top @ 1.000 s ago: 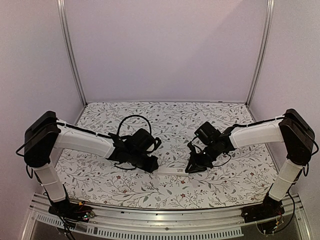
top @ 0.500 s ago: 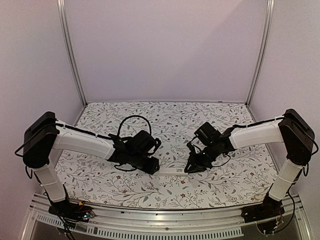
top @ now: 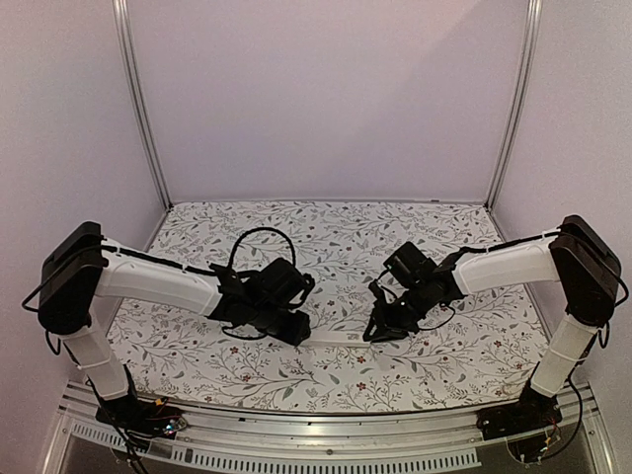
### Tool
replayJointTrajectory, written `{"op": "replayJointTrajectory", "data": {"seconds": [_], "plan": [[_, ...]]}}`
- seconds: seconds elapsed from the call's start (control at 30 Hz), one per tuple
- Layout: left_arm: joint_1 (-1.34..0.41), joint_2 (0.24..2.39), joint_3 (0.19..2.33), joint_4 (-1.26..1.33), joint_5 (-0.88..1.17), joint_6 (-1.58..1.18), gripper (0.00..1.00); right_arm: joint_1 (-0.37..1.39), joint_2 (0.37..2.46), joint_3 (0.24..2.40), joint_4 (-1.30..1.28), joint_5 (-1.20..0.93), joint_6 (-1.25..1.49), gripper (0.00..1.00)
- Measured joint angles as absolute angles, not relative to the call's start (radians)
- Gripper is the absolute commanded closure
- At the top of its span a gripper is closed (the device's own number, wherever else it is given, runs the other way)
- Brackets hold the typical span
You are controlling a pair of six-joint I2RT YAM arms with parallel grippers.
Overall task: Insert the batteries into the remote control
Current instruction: Press the battery cover onto the remote control.
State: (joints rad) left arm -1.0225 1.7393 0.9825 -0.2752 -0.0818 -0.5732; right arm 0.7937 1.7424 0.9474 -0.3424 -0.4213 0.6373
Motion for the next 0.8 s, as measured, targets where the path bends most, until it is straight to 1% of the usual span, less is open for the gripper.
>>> {"op": "replayJointTrajectory", "data": {"seconds": [0.13, 0.27, 0.4, 0.57, 0.8], "plan": [[-1.029, 1.741, 0.982, -0.274, -0.061, -0.58, 0.75, 0.794, 1.743, 0.948, -0.341, -0.422, 0.637, 0.79], [-1.036, 1.747, 0.982, -0.273, -0.057, -0.588, 0.78, 0.794, 1.744, 0.947, -0.335, -0.424, 0.638, 0.79], [-1.036, 1.752, 0.982, -0.272, -0.062, -0.589, 0.81, 0.794, 1.747, 0.947, -0.322, -0.432, 0.641, 0.84], [-1.036, 1.754, 0.983, -0.272, -0.067, -0.593, 0.84, 0.79, 1.748, 0.944, -0.316, -0.446, 0.659, 0.88], [-1.039, 1.766, 1.001, -0.292, -0.073, -0.596, 0.85, 0.773, 1.748, 0.925, -0.287, -0.483, 0.692, 0.88]]}}
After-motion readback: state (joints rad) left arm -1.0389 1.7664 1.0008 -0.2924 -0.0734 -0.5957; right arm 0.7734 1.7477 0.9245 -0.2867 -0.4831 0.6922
